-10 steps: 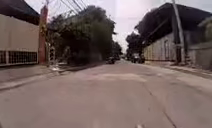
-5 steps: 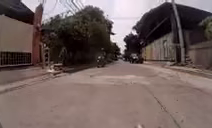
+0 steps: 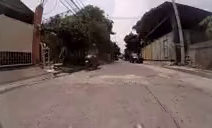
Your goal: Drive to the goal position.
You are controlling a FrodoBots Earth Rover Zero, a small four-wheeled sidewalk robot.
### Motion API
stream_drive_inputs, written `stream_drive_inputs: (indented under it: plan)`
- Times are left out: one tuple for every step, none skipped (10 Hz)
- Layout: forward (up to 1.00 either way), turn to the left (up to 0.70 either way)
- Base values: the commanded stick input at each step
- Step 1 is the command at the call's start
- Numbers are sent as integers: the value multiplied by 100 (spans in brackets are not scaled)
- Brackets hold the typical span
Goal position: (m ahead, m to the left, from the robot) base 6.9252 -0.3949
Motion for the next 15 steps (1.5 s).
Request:
stream_drive_inputs:
  plan:
    - [100,-33]
    - [100,-37]
    - [100,-37]
    - [100,-37]
    - [100,-37]
    - [100,-37]
    - [100,3]
    - [100,3]
    - [100,3]
    - [100,3]
    - [100,3]
    - [100,3]
    - [100,3]
    - [100,3]
    - [100,3]
